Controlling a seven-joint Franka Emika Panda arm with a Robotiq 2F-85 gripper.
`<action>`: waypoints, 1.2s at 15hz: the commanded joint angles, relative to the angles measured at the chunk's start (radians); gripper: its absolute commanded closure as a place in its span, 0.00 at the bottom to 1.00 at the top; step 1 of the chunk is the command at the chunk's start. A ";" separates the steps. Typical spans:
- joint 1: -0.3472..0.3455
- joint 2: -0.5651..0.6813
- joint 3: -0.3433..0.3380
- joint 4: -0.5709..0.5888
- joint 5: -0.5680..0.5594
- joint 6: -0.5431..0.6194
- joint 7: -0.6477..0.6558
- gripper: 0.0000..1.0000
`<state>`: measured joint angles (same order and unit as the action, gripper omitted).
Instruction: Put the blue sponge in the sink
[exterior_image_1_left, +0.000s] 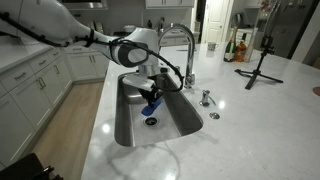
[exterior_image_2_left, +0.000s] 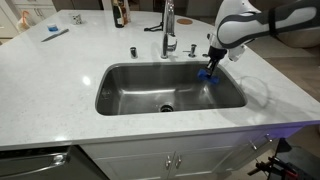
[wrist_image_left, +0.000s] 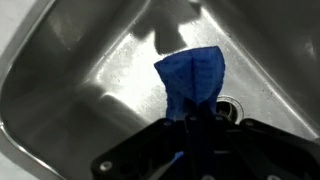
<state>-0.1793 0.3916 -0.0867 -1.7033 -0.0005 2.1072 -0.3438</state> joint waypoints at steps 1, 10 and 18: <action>0.012 -0.011 0.000 -0.025 -0.008 0.011 0.076 0.98; 0.035 0.084 -0.013 0.042 -0.003 0.011 0.292 0.98; 0.055 0.122 -0.026 0.076 0.001 0.071 0.487 0.98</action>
<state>-0.1463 0.5078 -0.0957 -1.6462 0.0004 2.1545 0.0822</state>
